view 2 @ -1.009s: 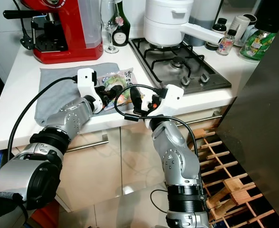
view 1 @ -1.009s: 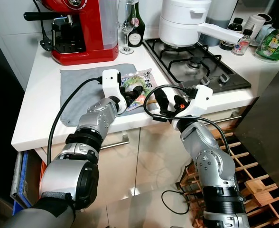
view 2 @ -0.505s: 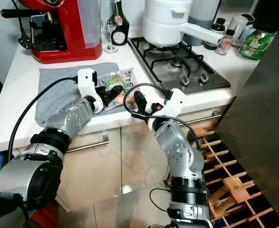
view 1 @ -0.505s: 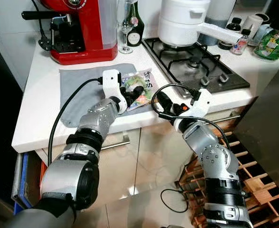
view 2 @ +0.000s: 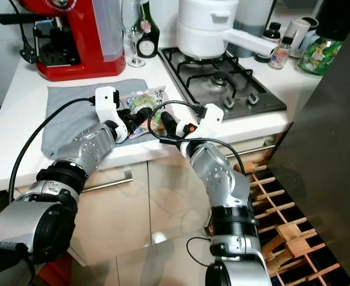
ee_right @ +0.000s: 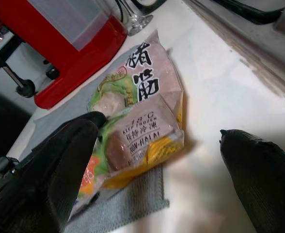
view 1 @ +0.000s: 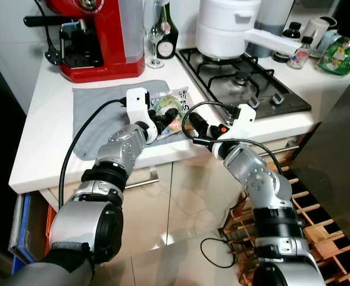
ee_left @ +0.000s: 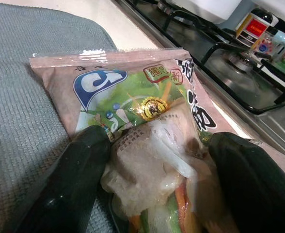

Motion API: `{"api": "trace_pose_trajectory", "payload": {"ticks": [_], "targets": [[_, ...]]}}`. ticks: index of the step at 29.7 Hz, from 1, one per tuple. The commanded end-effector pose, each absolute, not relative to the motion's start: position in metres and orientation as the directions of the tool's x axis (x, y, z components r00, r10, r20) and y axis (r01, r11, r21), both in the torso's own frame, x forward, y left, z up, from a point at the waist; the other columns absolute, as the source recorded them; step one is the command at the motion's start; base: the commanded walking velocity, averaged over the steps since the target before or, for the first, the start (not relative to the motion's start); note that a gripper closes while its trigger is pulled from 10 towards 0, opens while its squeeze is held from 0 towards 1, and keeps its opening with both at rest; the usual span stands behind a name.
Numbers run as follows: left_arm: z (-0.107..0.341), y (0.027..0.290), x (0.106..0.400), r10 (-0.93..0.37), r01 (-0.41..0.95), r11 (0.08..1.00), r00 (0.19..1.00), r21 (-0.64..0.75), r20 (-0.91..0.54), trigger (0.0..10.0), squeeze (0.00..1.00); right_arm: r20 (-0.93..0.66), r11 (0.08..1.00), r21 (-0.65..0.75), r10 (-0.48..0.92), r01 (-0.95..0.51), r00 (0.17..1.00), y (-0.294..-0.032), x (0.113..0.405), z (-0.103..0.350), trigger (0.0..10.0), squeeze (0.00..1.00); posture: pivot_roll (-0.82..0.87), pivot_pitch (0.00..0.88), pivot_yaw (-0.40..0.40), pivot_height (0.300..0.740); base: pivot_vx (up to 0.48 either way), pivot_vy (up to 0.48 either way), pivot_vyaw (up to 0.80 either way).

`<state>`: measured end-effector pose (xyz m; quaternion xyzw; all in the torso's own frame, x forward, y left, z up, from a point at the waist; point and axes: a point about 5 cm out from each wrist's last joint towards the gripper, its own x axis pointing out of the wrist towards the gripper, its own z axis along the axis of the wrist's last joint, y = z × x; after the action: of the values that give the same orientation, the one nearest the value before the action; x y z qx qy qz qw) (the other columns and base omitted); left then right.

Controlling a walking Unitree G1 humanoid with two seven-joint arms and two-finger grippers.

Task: Restocking fridge

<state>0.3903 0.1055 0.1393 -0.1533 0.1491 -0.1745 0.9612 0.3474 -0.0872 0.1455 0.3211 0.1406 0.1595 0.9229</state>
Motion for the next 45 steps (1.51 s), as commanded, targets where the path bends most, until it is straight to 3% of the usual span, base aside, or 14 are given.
{"api": "trace_pose_trajectory", "payload": {"ticks": [1,12,17,18,19,20,22,23,34,40,45], "targets": [[0.08,0.102,0.363,-0.387,0.215,0.902,0.785,-0.373,-0.484,10.0,0.0,-0.206,0.759,0.628,0.376,-0.173,0.904,-0.089,0.352,0.135,10.0,0.22,-0.13,0.0,-0.014,0.74,0.0,0.0,0.0],[0.079,0.102,0.362,-0.398,0.217,0.896,0.778,-0.387,-0.486,10.0,0.0,-0.206,0.7,0.697,0.402,-0.155,0.892,-0.077,0.369,0.134,10.0,0.22,-0.12,0.0,-0.013,0.74,0.0,0.0,0.0],[0.081,0.098,0.361,-0.421,0.234,0.885,0.771,-0.403,-0.478,10.0,0.0,-0.265,0.701,0.693,0.467,-0.17,0.844,-0.066,0.37,0.129,10.0,0.22,-0.11,0.0,-0.015,0.74,0.0,0.0,0.0],[0.082,0.098,0.361,-0.423,0.235,0.884,0.771,-0.405,-0.476,10.0,0.0,-0.275,0.696,0.696,0.485,-0.176,0.83,-0.063,0.369,0.127,9.2,0.22,-0.11,0.0,-0.017,0.74,0.0,0.0,0.0],[0.082,0.098,0.361,-0.423,0.235,0.884,0.771,-0.405,-0.476,10.0,0.0,-0.275,0.696,0.696,0.485,-0.176,0.83,-0.063,0.369,0.127,9.2,0.22,-0.11,0.0,-0.017,0.74,0.0,0.0,0.0],[0.082,0.098,0.362,-0.424,0.235,0.883,0.772,-0.407,-0.474,10.0,0.0,-0.292,0.703,0.684,0.509,-0.195,0.81,-0.058,0.367,0.125,1.6,0.22,-0.11,0.0,-0.019,0.74,0.0,0.0,0.0],[0.083,0.099,0.362,-0.424,0.234,0.882,0.772,-0.408,-0.473,10.0,0.0,-0.299,0.707,0.678,0.516,-0.202,0.803,-0.057,0.367,0.125,1.6,0.22,-0.11,0.0,-0.019,0.74,0.0,0.0,0.0],[0.083,0.098,0.362,-0.423,0.232,0.881,0.774,-0.412,-0.471,10.0,0.0,-0.316,0.71,0.666,0.545,-0.227,0.777,-0.052,0.363,0.122,0.0,0.22,-0.11,0.0,-0.02,0.74,0.0,0.0,0.0],[0.085,0.097,0.362,-0.428,0.234,0.877,0.775,-0.419,-0.465,10.0,0.0,-0.351,0.737,0.626,0.557,-0.253,0.753,-0.055,0.355,0.112,0.0,0.24,-0.12,0.0,-0.018,0.74,0.0,0.0,0.0],[0.087,0.098,0.363,-0.421,0.23,0.88,0.784,-0.416,-0.457,10.0,0.0,-0.358,0.728,0.656,0.532,-0.199,0.768,-0.056,0.35,0.106,0.0,0.25,-0.12,0.0,-0.017,0.74,0.0,0.0,0.0],[0.103,0.108,0.374,-0.335,0.17,0.898,0.861,-0.405,-0.382,10.0,0.0,-0.32,0.705,0.685,0.518,-0.183,0.793,-0.057,0.35,0.111,0.0,0.25,-0.13,0.0,-0.015,0.74,0.0,0.0,0.0]]}}
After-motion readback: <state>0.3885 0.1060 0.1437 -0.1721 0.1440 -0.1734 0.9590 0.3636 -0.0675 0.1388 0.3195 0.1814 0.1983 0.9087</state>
